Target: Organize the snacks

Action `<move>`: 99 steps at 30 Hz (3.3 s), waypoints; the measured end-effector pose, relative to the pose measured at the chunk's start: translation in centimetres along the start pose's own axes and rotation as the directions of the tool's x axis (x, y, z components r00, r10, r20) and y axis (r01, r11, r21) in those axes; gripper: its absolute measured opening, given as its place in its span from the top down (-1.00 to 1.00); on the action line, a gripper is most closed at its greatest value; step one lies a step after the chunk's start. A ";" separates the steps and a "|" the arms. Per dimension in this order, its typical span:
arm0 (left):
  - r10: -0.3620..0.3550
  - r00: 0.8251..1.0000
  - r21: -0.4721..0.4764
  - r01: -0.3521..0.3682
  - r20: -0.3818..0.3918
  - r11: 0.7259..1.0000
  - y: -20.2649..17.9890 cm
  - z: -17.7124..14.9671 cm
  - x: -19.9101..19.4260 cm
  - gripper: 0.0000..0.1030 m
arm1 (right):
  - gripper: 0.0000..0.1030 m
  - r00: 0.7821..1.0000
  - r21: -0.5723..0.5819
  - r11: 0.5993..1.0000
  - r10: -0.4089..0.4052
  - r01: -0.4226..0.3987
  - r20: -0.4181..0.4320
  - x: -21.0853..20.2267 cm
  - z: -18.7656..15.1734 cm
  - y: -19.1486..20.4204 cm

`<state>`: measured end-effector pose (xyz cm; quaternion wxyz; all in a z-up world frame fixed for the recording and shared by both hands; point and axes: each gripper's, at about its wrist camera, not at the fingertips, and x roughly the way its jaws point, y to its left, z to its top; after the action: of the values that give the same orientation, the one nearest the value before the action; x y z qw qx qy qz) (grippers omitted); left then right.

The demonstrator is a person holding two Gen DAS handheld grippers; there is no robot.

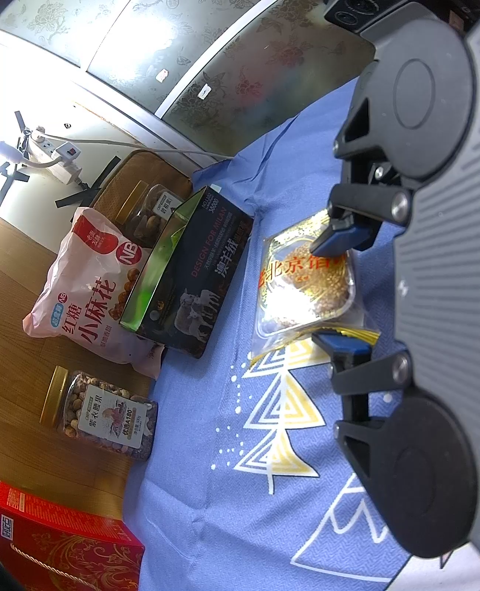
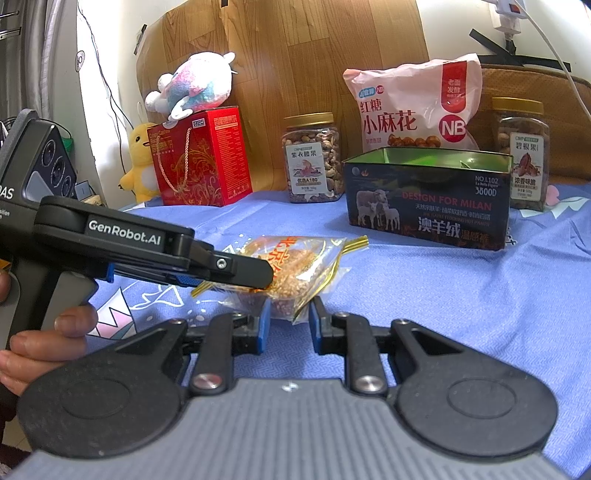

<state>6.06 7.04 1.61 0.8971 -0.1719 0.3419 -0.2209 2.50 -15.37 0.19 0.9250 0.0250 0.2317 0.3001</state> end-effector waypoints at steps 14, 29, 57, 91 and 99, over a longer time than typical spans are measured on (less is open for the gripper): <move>0.000 1.000 -0.001 0.000 -0.003 1.000 0.0 0.1 0.0 0.15 | 0.51 1.000 0.001 1.000 0.000 0.000 -0.002 0.0 0.0 0.0; 0.001 1.000 -0.002 -0.001 -0.005 1.000 0.0 0.0 0.1 0.15 | 0.51 1.000 0.000 1.000 0.001 -0.001 -0.002 0.0 0.0 0.0; 0.001 1.000 -0.001 -0.001 -0.005 1.000 0.0 0.0 0.1 0.15 | 0.51 1.000 0.000 1.000 0.002 -0.002 -0.003 0.0 0.0 -0.1; 0.001 1.000 0.013 -0.001 0.003 1.000 -0.5 0.3 0.3 0.15 | 0.51 1.000 0.014 1.000 -0.017 0.017 0.022 -0.2 -0.2 0.0; 0.001 1.000 0.013 -0.001 0.002 1.000 -0.5 0.3 0.3 0.15 | 0.51 1.000 0.014 1.000 -0.017 0.017 0.022 -0.2 -0.2 0.0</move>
<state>6.30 6.52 1.92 0.8988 -0.1659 0.3395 -0.2224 2.26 -15.52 0.14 0.9299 0.0327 0.2237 0.2902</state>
